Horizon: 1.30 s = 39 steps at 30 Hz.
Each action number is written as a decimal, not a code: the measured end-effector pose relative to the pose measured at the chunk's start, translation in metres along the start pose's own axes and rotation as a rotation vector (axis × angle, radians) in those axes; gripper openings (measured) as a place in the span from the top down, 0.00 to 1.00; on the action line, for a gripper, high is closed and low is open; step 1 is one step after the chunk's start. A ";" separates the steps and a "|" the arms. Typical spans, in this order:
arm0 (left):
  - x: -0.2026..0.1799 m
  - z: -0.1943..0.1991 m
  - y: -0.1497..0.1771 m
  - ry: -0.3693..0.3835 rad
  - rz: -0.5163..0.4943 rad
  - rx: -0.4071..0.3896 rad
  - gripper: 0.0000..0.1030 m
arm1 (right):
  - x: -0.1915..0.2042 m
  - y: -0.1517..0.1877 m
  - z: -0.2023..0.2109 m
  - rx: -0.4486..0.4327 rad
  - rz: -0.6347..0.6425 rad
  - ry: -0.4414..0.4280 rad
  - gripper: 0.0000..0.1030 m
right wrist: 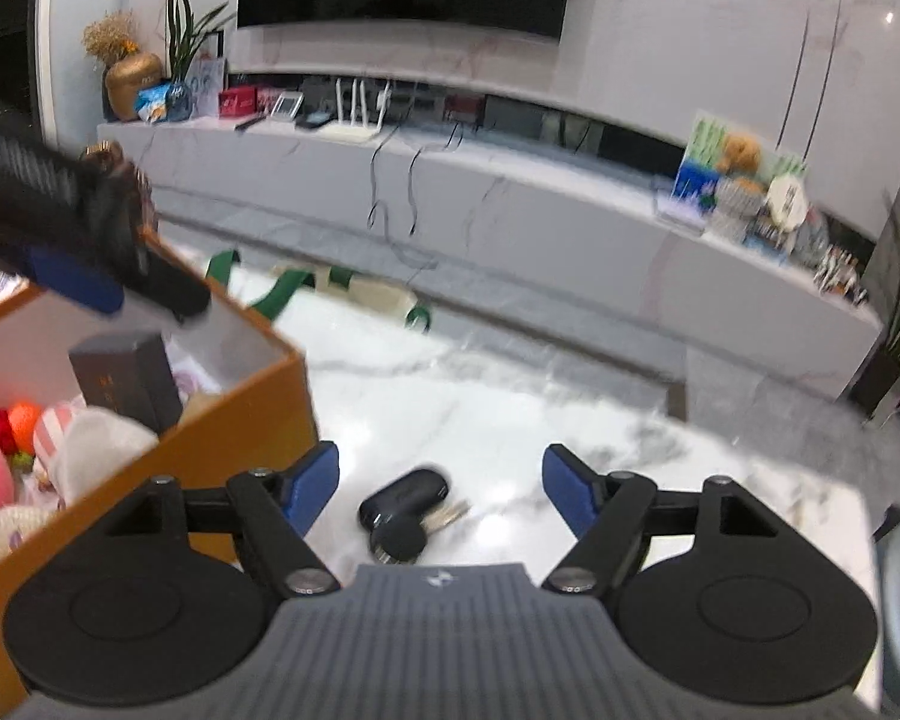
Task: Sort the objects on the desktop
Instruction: 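Lower the right gripper onto the black key fob and close it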
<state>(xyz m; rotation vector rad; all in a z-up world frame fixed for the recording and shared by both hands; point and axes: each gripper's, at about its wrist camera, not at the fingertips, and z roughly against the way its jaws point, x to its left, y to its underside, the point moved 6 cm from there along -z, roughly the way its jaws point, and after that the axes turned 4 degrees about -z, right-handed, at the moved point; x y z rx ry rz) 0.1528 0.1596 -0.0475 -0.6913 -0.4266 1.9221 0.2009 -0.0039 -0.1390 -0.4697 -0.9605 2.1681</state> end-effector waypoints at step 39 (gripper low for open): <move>-0.021 0.010 0.007 0.043 -0.055 0.004 0.11 | -0.010 0.025 -0.044 0.094 -0.189 0.023 0.70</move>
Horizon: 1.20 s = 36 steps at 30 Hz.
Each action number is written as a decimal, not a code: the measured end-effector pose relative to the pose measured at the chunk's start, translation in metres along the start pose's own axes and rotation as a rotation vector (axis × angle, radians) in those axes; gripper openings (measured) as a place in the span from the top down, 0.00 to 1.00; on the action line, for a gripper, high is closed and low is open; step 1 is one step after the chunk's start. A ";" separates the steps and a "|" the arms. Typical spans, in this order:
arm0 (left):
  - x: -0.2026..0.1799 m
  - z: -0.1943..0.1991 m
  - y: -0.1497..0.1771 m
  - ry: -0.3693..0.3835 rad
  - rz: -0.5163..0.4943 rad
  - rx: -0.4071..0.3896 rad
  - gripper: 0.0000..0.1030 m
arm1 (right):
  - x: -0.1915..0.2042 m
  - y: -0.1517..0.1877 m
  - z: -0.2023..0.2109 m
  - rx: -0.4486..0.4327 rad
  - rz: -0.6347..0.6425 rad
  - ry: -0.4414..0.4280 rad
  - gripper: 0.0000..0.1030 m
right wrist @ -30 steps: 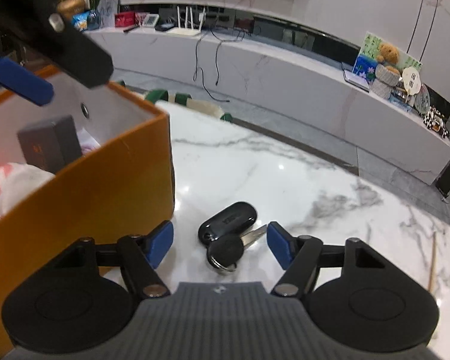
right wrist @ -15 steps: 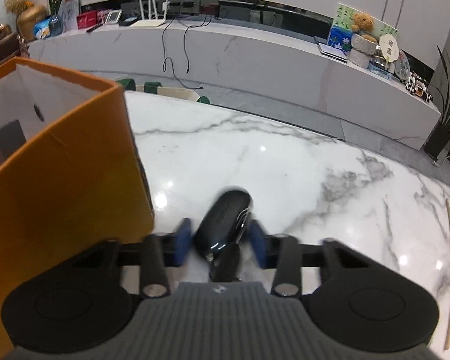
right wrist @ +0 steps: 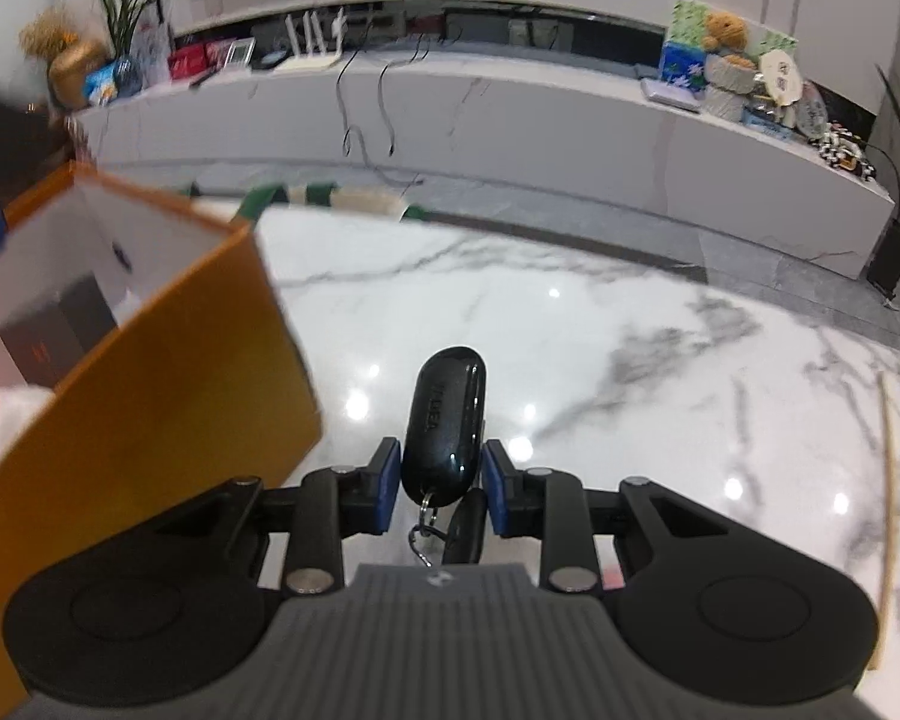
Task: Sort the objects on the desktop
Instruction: 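Lower the right gripper onto the black key fob and close it, then lower the left gripper onto the pink pompom while the right holds the key fob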
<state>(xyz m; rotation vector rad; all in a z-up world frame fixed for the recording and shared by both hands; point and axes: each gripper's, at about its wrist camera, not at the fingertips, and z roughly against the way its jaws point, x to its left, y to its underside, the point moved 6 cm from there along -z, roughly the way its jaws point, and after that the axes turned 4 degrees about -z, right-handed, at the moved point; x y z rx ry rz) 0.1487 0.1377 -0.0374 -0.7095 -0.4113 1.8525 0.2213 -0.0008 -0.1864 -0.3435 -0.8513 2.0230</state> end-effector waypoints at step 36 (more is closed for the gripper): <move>-0.161 -0.132 0.076 0.005 -0.235 0.177 0.11 | -0.163 0.010 0.109 -0.134 -0.203 0.109 0.70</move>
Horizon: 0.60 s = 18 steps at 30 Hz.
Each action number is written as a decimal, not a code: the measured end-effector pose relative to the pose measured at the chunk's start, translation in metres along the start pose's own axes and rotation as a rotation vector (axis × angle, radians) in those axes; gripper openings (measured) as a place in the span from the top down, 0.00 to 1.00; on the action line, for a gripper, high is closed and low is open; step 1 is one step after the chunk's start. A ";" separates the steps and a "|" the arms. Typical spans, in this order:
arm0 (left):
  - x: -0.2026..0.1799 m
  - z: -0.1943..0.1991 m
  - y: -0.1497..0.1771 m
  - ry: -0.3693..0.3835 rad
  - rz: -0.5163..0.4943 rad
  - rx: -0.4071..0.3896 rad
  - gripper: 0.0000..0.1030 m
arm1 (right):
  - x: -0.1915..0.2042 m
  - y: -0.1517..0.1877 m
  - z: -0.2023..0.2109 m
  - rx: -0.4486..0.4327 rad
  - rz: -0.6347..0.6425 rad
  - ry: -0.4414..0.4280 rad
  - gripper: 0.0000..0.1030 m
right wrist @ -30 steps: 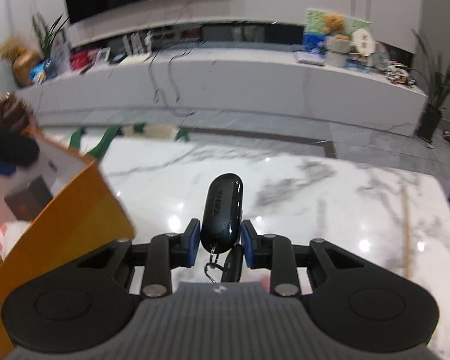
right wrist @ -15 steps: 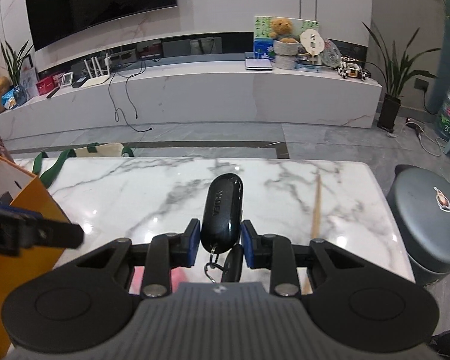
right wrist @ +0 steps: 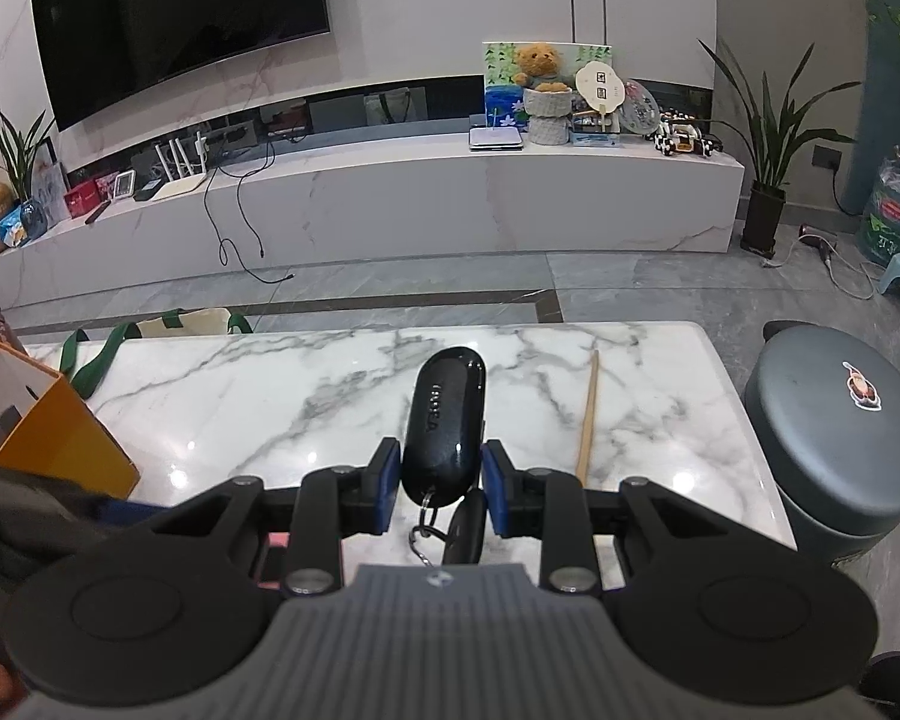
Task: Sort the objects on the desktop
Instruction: 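Lower the left gripper onto the pink pompom while the right holds the key fob, then close the left gripper on the pink pompom keychain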
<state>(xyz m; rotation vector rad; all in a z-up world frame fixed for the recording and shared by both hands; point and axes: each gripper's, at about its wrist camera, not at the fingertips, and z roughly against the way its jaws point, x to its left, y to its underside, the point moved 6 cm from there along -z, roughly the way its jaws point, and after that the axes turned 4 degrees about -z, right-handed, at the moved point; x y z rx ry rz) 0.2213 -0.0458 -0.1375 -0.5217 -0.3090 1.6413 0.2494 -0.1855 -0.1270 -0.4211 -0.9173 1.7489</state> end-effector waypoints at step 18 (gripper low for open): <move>-0.002 -0.031 0.009 -0.070 -0.036 0.006 0.47 | -0.007 -0.001 0.001 -0.001 -0.014 0.000 0.70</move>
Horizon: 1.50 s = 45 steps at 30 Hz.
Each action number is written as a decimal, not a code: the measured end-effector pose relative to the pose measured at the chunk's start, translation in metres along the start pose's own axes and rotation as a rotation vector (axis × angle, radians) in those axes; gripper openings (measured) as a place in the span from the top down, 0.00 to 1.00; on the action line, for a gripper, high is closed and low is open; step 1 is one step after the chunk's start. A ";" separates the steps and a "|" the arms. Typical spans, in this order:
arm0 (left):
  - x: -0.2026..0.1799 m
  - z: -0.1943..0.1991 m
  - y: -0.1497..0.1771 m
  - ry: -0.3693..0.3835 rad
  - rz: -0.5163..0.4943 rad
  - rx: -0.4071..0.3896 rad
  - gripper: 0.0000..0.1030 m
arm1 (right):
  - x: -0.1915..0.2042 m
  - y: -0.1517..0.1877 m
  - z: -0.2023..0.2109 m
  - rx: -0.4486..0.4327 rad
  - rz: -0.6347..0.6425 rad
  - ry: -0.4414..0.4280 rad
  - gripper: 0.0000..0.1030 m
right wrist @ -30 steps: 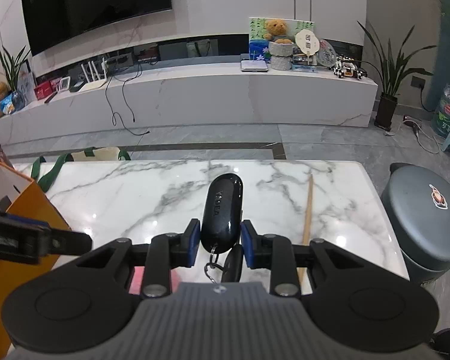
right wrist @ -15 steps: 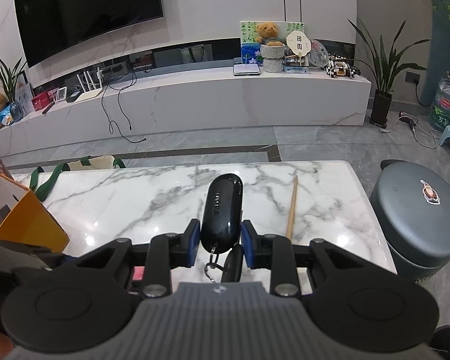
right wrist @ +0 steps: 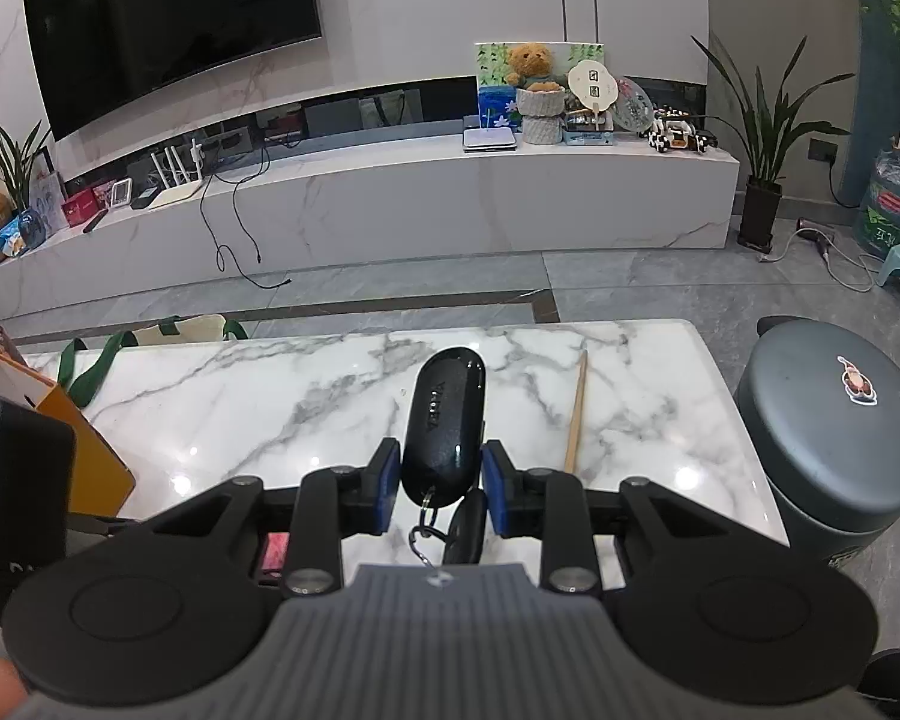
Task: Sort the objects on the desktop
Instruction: 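Close the left gripper on the pink pompom keychain, then carry the pink pompom and black key fob with both grippers over the white box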
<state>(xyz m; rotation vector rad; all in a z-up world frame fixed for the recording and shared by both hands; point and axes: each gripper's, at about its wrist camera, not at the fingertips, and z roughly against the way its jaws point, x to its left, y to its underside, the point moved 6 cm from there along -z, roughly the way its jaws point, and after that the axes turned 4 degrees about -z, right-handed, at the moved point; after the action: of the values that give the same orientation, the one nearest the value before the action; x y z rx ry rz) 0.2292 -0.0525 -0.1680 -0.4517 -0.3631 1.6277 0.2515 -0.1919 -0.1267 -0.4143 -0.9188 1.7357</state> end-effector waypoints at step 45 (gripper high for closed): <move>0.014 0.043 -0.014 0.013 0.022 -0.124 0.97 | 0.003 -0.004 -0.001 -0.009 0.001 -0.003 0.70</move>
<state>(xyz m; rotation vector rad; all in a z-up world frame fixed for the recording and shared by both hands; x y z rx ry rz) 0.2190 -0.0355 -0.1246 -0.5622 -0.4522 1.6288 0.2535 -0.1883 -0.1233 -0.4185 -0.9291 1.7339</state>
